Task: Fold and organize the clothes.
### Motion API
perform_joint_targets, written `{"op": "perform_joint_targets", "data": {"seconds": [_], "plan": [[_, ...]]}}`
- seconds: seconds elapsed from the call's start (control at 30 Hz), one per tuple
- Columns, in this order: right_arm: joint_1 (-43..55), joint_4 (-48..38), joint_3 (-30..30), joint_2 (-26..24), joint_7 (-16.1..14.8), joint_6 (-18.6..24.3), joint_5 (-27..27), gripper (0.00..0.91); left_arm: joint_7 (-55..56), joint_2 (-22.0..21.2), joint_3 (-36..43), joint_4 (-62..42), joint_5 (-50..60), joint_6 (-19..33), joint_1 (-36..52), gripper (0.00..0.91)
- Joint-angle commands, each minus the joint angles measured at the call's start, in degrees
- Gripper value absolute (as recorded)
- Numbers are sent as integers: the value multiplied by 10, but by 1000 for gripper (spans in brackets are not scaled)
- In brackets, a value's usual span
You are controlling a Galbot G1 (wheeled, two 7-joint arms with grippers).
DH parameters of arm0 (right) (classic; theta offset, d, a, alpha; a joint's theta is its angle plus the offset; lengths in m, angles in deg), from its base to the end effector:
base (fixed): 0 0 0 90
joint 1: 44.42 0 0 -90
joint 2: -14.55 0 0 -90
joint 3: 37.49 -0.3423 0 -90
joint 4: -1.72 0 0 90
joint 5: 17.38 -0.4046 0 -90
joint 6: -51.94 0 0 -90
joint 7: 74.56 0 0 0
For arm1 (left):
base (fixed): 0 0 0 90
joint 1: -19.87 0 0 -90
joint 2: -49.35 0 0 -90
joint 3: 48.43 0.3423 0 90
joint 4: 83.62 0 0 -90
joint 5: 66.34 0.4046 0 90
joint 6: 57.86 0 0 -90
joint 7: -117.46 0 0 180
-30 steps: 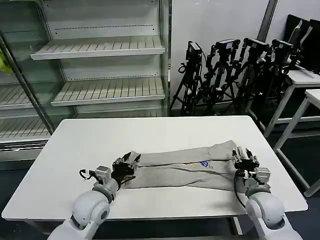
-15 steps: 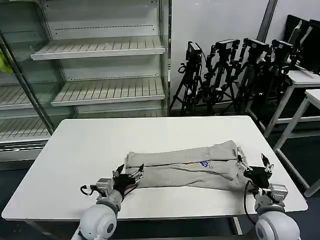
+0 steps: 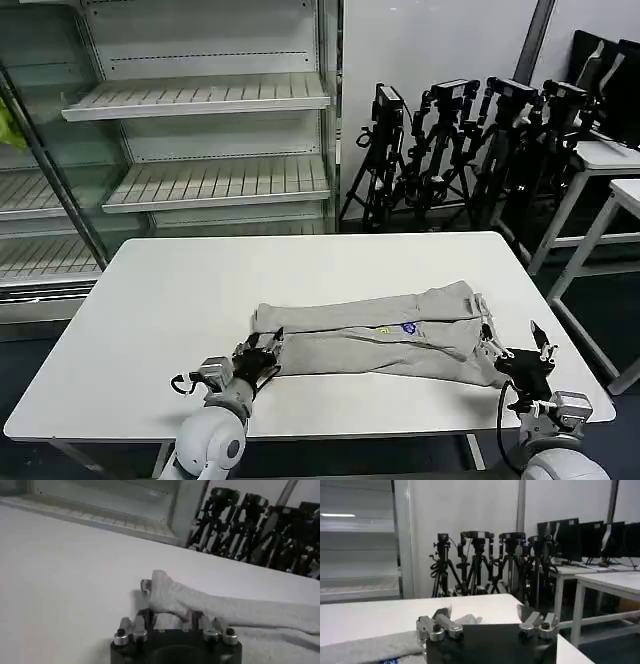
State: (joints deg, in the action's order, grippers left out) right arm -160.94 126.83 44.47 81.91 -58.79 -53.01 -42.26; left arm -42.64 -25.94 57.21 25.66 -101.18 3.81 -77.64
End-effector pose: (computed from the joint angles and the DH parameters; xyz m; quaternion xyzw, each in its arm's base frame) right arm 0.2560 -0.0849 -0.2209 -0.0773 -0.9955 0.0039 0.0541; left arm 0.3348 -0.0466 -0.2741 -0.0572 -0.9647 0.1177 0.2286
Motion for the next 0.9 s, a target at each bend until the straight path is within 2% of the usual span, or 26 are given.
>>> {"op": "perform_joint_targets", "data": {"seconds": [0.03, 0.27, 0.5, 0.63, 0.9], "plan": [[-16, 11, -4, 2, 0, 4, -1, 907, 6, -11, 0, -14, -40, 3, -1, 20], [-18, 22, -4, 5, 3, 1, -1, 907, 1, -11, -8, -6, -101, 15, -2, 20], [-23, 29, -9, 7, 5, 1, -1, 907, 0, -14, -61, 37, -290, 17, -12, 20], [-23, 32, -10, 8, 7, 1, -1, 907, 1, -6, -114, 67, -345, 18, -25, 10], [-19, 35, -7, 11, 7, -1, -2, 907, 14, 50, -268, 94, -493, -11, -61, 10]]}}
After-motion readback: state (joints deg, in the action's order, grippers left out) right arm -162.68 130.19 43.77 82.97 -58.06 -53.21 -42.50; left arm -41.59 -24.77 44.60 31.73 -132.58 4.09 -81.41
